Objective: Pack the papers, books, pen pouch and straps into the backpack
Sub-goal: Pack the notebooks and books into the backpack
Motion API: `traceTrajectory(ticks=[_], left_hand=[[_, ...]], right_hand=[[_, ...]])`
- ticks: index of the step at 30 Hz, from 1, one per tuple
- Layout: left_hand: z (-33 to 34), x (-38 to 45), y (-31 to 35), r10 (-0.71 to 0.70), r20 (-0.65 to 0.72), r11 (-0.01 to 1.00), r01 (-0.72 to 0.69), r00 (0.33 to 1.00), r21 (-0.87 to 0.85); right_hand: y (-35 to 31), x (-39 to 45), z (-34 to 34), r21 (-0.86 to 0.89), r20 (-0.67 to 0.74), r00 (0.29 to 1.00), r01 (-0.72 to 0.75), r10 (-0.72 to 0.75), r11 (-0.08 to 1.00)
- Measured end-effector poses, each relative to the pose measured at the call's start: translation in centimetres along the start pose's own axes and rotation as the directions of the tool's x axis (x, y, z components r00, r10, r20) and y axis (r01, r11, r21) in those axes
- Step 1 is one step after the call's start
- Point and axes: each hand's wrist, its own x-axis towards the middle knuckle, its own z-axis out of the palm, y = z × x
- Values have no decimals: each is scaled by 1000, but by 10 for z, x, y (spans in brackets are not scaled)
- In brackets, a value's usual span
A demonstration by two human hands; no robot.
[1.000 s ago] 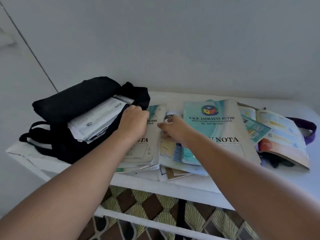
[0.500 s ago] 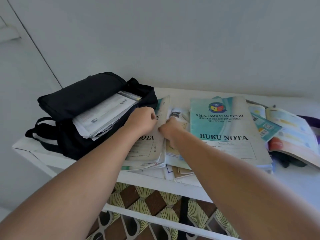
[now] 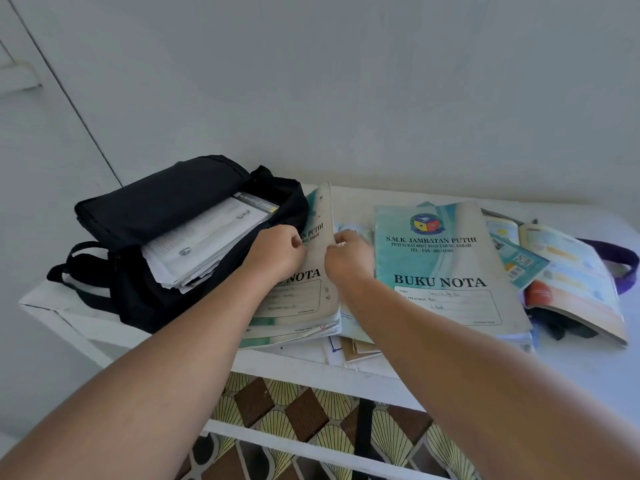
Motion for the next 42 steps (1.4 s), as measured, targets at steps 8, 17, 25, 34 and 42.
traceTrajectory(ticks=[8,17,25,34,42], left_hand=[[11,0,24,-24,26,960,16,999,281],[64,-13,123,150,229,979,-177,962,103],[71,-5,128,81,251,994,-96,965,47],[55,-5,96,143,140,986,-154,980,70],[-1,-20,16,152,98,841,-181,983,510]], right_hand=[[-11,10,-86,58,-46,998,-31,33,998],[50,23,-226,-108,-283,953,-142,107,984],[75,12,-223,-541,-250,968,-106,-39,834],[18,-5,-124,23,131,986,98,-101,995],[-2,1,-39,-18,372,928,-28,33,999]])
